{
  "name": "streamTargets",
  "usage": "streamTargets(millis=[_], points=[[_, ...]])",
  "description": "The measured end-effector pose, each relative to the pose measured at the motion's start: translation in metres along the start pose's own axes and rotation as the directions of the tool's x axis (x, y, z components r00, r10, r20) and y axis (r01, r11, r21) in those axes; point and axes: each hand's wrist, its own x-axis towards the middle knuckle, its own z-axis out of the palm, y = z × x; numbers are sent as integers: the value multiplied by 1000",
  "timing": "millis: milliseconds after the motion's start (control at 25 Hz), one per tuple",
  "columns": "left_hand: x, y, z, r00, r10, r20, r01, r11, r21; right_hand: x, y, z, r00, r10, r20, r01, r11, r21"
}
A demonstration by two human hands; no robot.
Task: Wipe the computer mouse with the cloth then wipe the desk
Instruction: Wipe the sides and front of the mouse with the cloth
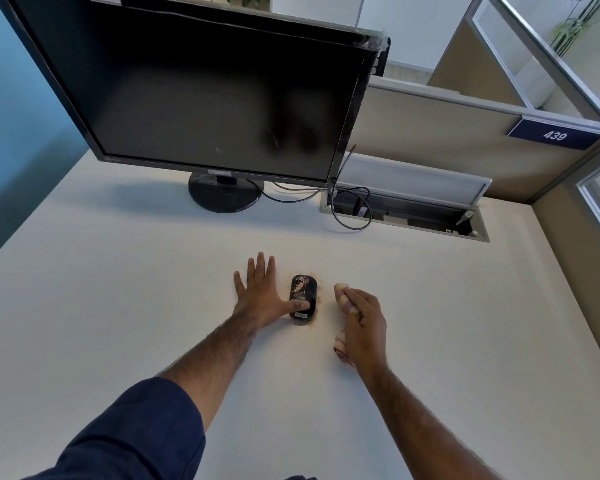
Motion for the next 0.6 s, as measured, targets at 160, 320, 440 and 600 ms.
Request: streamTargets(millis=[160,320,440,600], points=[[-2,3,5,999,-20,30,20,1000,10,12,-9,8,992,-99,81,114,974,-198],[-2,3,5,998,-38,43,37,999,19,19,-13,24,914,-321,249,397,834,-383],[-2,4,4,998,-51,39,48,997,56,24,-18,33,856,-333,396,477,803,-356],[1,7,1,995,-74,69,69,996,63,38,-10,35,861,-273,430,456,789,-413]])
